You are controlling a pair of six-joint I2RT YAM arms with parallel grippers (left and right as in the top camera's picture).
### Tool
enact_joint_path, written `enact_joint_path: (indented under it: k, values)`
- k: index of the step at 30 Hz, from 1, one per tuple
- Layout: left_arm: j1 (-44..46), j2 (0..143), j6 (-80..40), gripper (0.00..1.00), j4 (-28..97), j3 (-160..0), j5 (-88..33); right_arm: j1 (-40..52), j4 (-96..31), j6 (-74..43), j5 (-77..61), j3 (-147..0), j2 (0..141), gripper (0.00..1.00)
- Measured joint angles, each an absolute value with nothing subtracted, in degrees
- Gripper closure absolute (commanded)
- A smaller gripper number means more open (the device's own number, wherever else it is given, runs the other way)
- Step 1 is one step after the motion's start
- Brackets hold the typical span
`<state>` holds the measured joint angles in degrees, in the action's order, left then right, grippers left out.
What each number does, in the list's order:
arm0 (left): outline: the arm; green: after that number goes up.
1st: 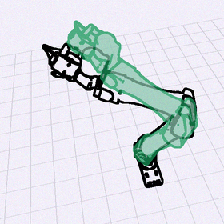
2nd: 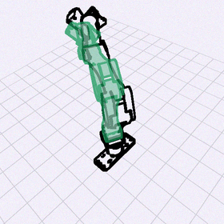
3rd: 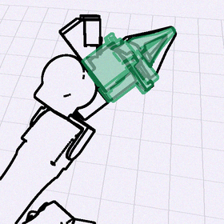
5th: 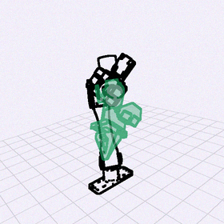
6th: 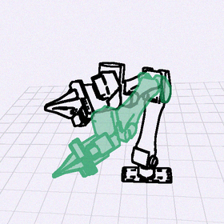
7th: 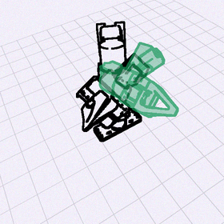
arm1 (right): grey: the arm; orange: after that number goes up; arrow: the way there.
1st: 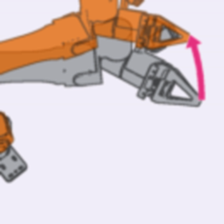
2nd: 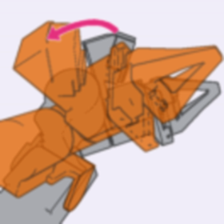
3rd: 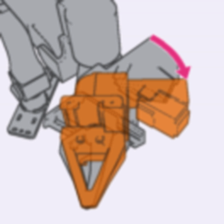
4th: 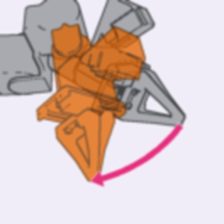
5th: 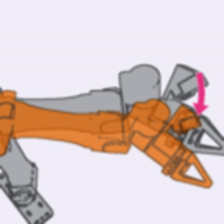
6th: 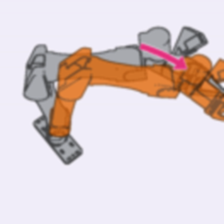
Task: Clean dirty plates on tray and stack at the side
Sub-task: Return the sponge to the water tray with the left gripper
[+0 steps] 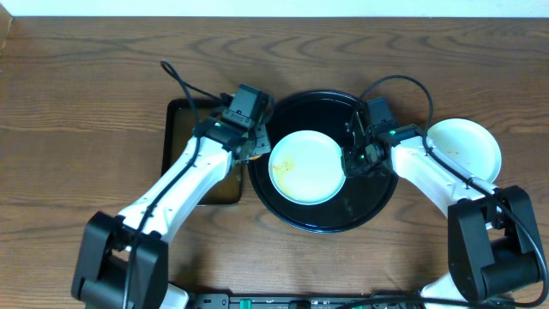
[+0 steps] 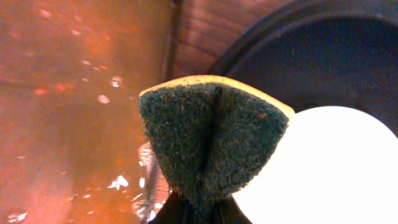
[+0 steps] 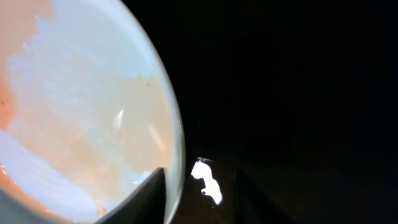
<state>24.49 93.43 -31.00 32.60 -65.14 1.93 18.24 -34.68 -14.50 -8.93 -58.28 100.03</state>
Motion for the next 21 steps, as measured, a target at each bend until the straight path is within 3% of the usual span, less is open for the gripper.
enact_joint_path:
  k: [10,17,21]
  values:
    - [16.2,93.7,-30.6,0.89,33.6,-65.0,3.4,18.2,-28.3,-14.5,-10.1,-58.3,100.0,0.66]
    - [15.0,94.3,-30.1,0.89,33.9,-64.7,3.4,18.2,-25.0,-14.4,-10.6,-58.3,100.3,0.69]
    - [15.0,94.4,-30.1,0.89,34.0,-64.6,3.4,18.2,-23.0,-14.0,-10.7,-58.3,103.9,0.76]
